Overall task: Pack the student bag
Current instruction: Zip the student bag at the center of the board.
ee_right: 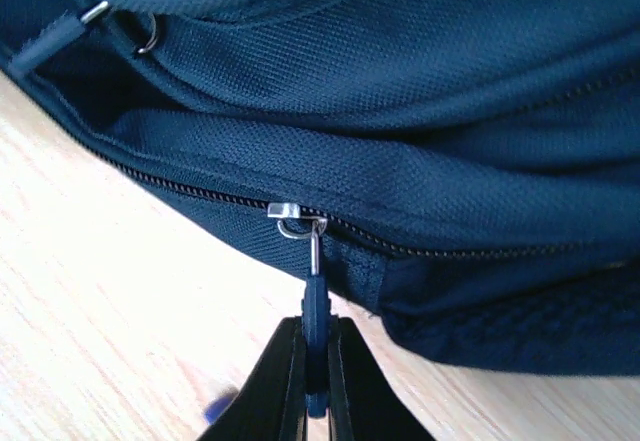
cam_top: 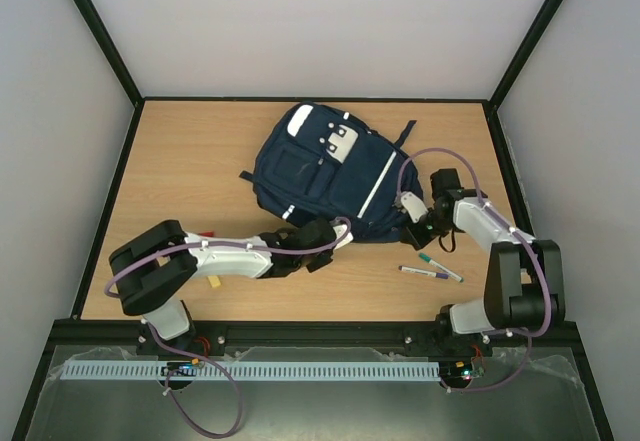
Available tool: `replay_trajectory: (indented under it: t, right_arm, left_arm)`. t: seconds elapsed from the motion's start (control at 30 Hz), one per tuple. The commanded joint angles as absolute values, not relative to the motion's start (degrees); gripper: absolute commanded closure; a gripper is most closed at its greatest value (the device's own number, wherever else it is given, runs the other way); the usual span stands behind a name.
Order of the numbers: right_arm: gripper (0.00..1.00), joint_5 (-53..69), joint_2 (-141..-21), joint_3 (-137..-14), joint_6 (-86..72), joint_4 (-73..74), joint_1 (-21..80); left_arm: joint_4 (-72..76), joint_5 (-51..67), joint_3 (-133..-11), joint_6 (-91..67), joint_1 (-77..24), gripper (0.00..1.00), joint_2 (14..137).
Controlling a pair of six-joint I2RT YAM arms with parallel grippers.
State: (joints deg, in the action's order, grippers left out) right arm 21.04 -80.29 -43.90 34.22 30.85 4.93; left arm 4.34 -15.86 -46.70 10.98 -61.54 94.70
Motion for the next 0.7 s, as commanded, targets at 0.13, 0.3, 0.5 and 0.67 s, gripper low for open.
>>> replay_trajectory:
  t: [0.13, 0.3, 0.5, 0.67]
  right_arm:
    - [0.99, 18.98, -81.05, -47.92, 37.11, 36.54, -0.64]
    - [0.99, 21.36, -71.38, -48.73, 38.38, 42.42, 4.37]
    - [0.99, 19.65, -63.00, -47.88, 37.57, 45.38, 12.32]
    - [0.99, 17.72, -66.56, -46.99, 39.35, 47.64, 12.30]
  left_arm:
    - [3.23, -20.71, -42.25, 6.93, -61.87, 0.85, 89.79]
    - [6.20, -20.39, -41.21, 7.09, -62.81, 0.76, 85.72]
    - [15.14, -13.44, -38.50, 9.59, -64.20, 0.57, 81.73]
    - [18.35, -8.54, -42.48, 12.65, -64.74, 0.52, 88.88]
